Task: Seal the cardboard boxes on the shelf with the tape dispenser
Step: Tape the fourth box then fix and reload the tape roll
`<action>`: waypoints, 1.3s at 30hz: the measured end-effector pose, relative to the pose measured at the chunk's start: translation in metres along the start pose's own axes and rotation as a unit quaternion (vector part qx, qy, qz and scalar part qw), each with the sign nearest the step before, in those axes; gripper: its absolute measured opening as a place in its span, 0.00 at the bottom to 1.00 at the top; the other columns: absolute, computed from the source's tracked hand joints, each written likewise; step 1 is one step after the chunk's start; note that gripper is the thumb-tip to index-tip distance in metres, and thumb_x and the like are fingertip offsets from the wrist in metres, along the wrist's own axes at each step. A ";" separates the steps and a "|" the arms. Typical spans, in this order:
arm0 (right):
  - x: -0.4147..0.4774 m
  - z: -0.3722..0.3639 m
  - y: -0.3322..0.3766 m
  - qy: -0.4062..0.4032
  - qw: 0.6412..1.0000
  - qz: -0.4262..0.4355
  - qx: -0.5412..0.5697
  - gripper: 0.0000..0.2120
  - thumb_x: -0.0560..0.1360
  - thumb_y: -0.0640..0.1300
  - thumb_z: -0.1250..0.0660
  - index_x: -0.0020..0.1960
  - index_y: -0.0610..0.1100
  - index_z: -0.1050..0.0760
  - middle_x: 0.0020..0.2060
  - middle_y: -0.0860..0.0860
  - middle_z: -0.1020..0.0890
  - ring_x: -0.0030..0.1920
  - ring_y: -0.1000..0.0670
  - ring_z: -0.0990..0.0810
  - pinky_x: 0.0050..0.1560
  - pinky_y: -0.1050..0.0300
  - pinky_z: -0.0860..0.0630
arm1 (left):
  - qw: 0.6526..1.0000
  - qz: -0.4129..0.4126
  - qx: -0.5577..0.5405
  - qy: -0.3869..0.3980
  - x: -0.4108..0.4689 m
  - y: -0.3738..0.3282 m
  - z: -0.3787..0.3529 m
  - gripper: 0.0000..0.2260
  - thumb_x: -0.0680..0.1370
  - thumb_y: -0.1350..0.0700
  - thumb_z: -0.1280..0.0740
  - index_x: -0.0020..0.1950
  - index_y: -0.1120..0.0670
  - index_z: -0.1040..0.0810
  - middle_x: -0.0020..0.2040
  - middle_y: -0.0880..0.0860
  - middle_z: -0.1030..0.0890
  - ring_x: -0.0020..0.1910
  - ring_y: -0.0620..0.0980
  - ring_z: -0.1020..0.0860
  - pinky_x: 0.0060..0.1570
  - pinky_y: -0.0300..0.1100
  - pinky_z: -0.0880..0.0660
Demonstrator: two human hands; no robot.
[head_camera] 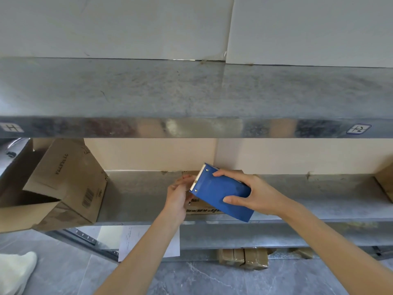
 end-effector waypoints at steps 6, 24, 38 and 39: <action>-0.007 0.004 -0.006 -0.019 1.000 0.002 0.019 0.27 0.75 0.45 0.27 0.65 0.70 0.30 0.63 0.67 0.25 0.62 0.58 0.23 0.58 0.59 0.24 | 0.955 -0.173 0.233 0.063 -0.006 -0.047 -0.015 0.13 0.72 0.73 0.30 0.41 0.55 0.15 0.53 0.47 0.22 0.40 0.36 0.21 0.43 0.33 0.25; -0.014 0.005 -0.015 0.064 0.994 0.001 -0.087 0.29 0.74 0.53 0.27 0.65 0.76 0.38 0.60 0.74 0.29 0.54 0.62 0.22 0.47 0.70 0.26 | 0.924 -0.207 0.303 0.106 -0.010 -0.040 -0.044 0.09 0.72 0.71 0.33 0.46 0.58 0.26 0.37 0.53 0.18 0.34 0.45 0.22 0.32 0.39 0.26; -0.020 0.019 -0.029 0.108 0.990 0.023 -0.090 0.28 0.76 0.52 0.28 0.65 0.74 0.37 0.63 0.66 0.27 0.54 0.58 0.21 0.48 0.65 0.23 | 0.871 -0.216 0.415 0.149 -0.012 -0.029 -0.072 0.10 0.75 0.65 0.38 0.46 0.56 0.18 0.43 0.51 0.16 0.48 0.53 0.17 0.49 0.52 0.21; -0.019 0.019 -0.030 0.110 0.990 0.025 -0.088 0.28 0.75 0.52 0.28 0.66 0.74 0.37 0.63 0.67 0.27 0.54 0.59 0.21 0.47 0.66 0.24 | 0.868 -0.222 0.421 0.142 -0.013 -0.029 -0.071 0.09 0.75 0.65 0.39 0.44 0.57 0.19 0.42 0.52 0.16 0.46 0.53 0.18 0.48 0.53 0.22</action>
Point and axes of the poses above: each hand's wrist, its own x-axis towards the middle knuckle, its own z-axis out of the back of the hand, y = z × x, the point moved 10 cm from there along x, towards the middle knuckle
